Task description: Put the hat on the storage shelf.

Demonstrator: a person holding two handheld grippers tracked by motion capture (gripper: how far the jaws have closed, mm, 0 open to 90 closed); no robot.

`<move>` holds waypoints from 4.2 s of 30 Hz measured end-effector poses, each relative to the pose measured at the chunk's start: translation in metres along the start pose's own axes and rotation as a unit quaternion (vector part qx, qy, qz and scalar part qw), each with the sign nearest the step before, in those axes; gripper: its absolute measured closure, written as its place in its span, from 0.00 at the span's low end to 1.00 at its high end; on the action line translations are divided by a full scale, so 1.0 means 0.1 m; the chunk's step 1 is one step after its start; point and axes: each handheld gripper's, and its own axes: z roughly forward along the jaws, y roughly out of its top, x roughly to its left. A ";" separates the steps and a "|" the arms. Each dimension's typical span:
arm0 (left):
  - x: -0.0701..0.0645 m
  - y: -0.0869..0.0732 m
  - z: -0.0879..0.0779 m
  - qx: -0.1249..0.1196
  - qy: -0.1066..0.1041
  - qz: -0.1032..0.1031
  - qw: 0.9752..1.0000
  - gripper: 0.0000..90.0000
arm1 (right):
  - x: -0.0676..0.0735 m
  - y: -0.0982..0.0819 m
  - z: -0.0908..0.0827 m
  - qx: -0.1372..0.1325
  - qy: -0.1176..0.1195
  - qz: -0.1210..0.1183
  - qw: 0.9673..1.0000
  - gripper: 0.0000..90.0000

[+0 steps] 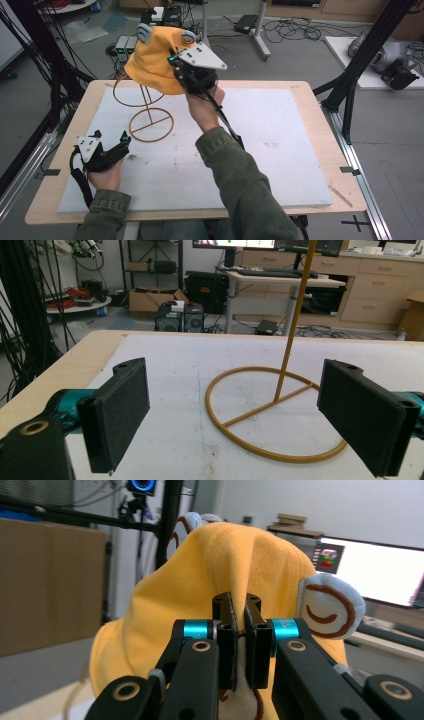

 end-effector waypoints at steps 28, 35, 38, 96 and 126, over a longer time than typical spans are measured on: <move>0.03 0.01 -0.05 -0.004 0.000 -0.004 1.000 0.15 | 0.59 -0.39 0.64 0.056 0.069 -0.009 0.996 0.96; 0.04 0.00 -0.05 -0.002 0.003 -0.003 1.000 0.15 | 0.59 -0.44 0.64 0.061 0.070 -0.005 0.996 0.95; 0.05 0.01 -0.05 -0.002 0.003 -0.004 1.000 0.15 | 0.59 -0.43 0.62 0.061 0.070 -0.003 0.996 0.95; -0.06 0.03 -0.03 0.001 0.000 0.002 1.000 0.15 | -1.04 -1.51 -1.84 0.051 -0.208 0.092 0.972 0.13; -0.05 0.01 -0.04 0.004 0.004 0.002 1.000 0.15 | -1.04 -2.11 -1.92 0.091 -0.219 0.101 0.966 0.13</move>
